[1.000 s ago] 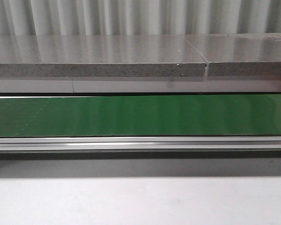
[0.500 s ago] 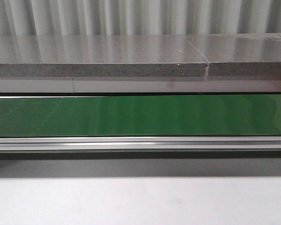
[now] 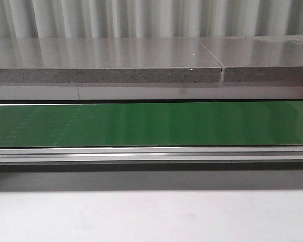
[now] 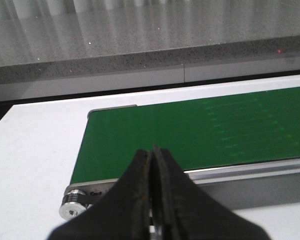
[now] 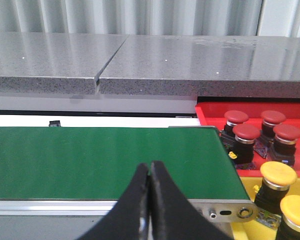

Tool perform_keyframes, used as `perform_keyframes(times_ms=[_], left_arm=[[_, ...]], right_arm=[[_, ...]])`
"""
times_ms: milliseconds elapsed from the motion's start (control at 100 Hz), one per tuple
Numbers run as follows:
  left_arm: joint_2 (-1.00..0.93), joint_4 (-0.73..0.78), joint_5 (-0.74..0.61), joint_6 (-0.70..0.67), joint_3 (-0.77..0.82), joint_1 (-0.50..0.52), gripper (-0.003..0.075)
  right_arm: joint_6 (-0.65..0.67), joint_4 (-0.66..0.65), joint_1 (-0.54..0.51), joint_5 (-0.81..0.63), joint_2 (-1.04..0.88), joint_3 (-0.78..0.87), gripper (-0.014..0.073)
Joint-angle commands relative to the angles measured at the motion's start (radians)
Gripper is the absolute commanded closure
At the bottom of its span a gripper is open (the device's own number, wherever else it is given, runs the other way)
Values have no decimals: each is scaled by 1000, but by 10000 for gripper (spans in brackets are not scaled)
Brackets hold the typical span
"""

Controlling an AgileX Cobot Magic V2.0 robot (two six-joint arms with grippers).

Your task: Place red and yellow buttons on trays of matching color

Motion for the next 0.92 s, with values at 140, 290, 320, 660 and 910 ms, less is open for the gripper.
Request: perform_keyframes(times_ms=[140,290,320,660,910], left_arm=[[-93,-40,-127,1,84,26,740],[-93,-40,-148,1,84,26,740],[-93,-40,-150,1,84,26,740],[-93,-40,-155,1,84,26,740],[-93,-40,-155,1,84,26,740]], right_arm=[[1,-12,0,-70,-16,-6,660],[1,-12,0,-70,-16,-6,660],[1,-12,0,-70,-16,-6,660],[1,-12,0,-70,-16,-6,660],[1,-12,0,-70,-16,-6,660]])
